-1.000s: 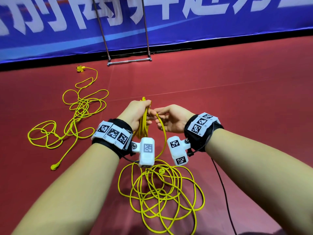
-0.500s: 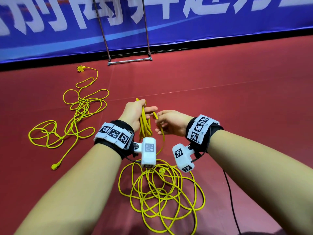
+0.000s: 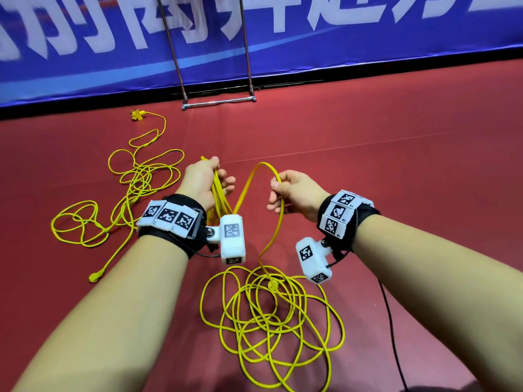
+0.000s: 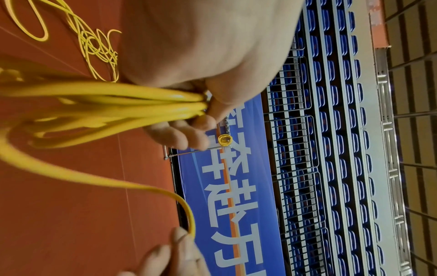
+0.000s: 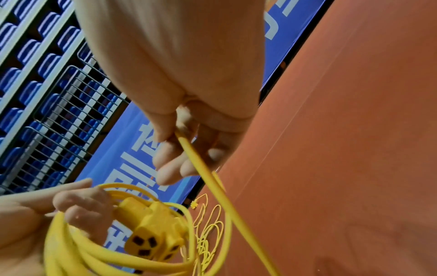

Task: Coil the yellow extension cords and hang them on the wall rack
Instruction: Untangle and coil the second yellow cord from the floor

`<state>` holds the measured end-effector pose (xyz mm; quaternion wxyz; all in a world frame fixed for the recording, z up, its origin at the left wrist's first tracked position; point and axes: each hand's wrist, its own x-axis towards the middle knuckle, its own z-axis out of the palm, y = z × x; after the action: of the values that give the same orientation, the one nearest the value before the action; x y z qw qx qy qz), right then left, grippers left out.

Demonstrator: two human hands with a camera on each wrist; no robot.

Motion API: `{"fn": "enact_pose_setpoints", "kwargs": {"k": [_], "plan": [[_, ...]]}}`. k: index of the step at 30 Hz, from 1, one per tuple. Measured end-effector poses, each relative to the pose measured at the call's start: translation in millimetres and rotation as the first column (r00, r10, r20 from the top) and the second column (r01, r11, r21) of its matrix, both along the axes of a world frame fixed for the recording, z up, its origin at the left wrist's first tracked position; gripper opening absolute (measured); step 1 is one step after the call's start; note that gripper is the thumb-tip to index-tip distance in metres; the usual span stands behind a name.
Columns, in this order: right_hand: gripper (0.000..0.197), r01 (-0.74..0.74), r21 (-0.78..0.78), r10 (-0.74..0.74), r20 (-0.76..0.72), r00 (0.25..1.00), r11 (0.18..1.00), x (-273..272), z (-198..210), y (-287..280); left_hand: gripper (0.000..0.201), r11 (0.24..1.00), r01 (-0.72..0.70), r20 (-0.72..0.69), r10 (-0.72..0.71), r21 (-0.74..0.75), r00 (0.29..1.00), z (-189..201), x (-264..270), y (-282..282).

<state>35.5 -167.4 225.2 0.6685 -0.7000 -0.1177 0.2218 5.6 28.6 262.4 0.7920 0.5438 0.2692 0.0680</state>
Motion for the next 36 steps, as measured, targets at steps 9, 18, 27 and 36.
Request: {"fn": "enact_pose_setpoints", "kwargs": {"k": [9, 18, 27, 36], "plan": [[0.011, 0.177, 0.083, -0.18, 0.039, 0.983, 0.981, -1, 15, 24, 0.047, 0.962, 0.272, -0.106, -0.274, -0.027, 0.956, -11, -4, -30], [0.047, 0.102, 0.05, -0.097, -0.096, 0.991, 0.993, -10, 25, 23, 0.047, 0.968, 0.241, -0.15, -0.248, -0.062, 0.957, -26, 0, -43], [0.026, 0.081, -0.108, -0.077, 0.035, 0.996, 0.991, -19, 24, 42, 0.039, 0.994, 0.092, -0.096, -0.099, -0.066, 0.99, -34, 3, -43], [0.021, 0.046, -0.182, -0.032, 0.08, 0.996, 0.982, -22, 17, 42, 0.032, 0.989, 0.124, -0.119, -0.134, -0.085, 0.984, -32, -2, -44]]}}
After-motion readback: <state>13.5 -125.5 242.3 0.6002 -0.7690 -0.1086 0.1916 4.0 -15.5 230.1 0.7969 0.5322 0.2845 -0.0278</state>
